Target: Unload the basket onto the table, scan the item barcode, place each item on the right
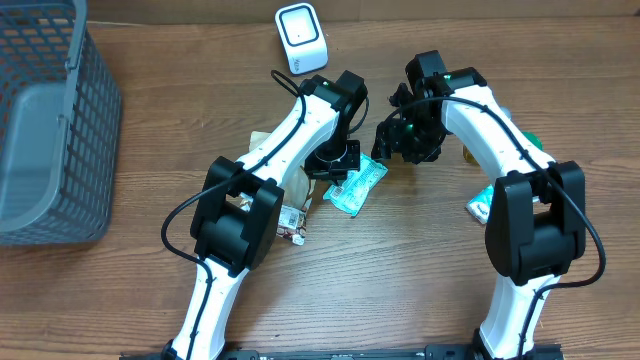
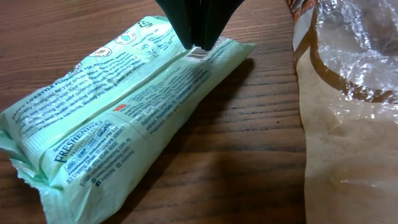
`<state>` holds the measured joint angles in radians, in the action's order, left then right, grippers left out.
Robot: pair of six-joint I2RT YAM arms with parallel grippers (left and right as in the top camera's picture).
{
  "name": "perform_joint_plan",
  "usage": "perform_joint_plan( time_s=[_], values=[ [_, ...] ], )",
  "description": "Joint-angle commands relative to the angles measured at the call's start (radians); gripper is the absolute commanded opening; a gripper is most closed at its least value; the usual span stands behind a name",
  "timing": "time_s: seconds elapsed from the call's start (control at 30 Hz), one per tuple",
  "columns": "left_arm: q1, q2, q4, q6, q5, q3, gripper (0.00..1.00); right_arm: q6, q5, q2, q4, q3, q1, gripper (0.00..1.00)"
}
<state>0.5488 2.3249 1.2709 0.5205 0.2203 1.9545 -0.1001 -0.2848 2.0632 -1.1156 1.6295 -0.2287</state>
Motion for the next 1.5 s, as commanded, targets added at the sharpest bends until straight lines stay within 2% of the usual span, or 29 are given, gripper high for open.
perform_joint_plan(
  time_s=[0.0,0.8,1.47],
  values=[
    [0.011,0.014,0.000,-0.019,-0.018,-0.005,0.04,0.008,-0.009,0.003,0.004,-0.007,0.000,0.69],
    [0.014,0.008,0.065,-0.023,-0.044,-0.005,0.04,0.003,-0.009,0.014,0.001,-0.007,0.000,0.69],
    [0.046,0.009,0.024,-0.026,-0.071,-0.005,0.04,0.003,-0.009,0.014,0.003,-0.007,0.000,0.69]
  ],
)
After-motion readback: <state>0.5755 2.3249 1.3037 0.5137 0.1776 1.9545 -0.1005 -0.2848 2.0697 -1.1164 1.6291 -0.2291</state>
